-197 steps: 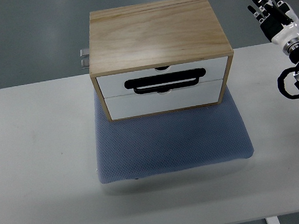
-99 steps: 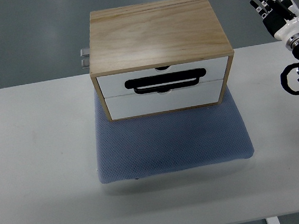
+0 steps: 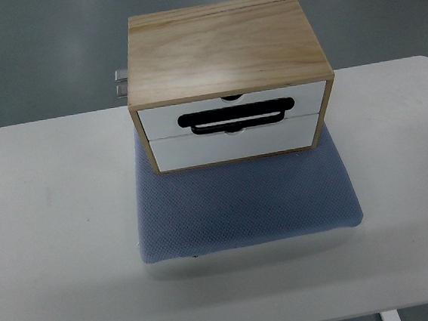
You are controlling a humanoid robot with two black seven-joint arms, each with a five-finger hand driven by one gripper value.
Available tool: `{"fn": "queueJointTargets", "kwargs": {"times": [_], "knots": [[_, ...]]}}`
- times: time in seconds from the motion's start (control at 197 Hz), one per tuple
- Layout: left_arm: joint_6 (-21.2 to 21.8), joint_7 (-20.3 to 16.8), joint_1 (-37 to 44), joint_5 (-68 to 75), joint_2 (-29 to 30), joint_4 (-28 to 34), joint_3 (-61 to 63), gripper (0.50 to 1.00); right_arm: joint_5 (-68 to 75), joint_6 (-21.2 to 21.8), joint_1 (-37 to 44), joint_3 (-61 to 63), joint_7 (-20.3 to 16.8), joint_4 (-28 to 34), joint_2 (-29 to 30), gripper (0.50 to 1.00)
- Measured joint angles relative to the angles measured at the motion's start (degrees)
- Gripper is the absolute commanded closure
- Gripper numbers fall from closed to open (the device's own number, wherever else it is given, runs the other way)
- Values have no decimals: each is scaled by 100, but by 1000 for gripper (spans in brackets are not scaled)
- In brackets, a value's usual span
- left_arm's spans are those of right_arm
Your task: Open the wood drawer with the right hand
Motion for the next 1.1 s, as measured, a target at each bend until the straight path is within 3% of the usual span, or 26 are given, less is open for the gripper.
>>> {"fn": "queueJointTargets", "kwargs": {"times": [0.172, 0.391, 0.588, 0.725, 1.101], "knots": [[0, 0, 2, 0, 0, 0, 0, 500, -382, 371, 734, -1079, -45, 273, -363, 556], [1, 0, 1, -1, 0, 0, 0, 500, -1488, 557, 1932, -2447, -69, 1305, -918, 556], [0, 0, 1, -3, 0, 0, 0, 500, -2214, 1343, 3424, -3835, -99, 2011, -988, 556], [0, 1, 2, -3, 0, 0, 0, 500, -2661, 1710, 4278, -4505, -177, 2191, -822, 556], [0, 0, 0, -4, 0, 0, 0, 500, -3735, 1752, 5381, -4946, -477, 2423, 157, 556]]}}
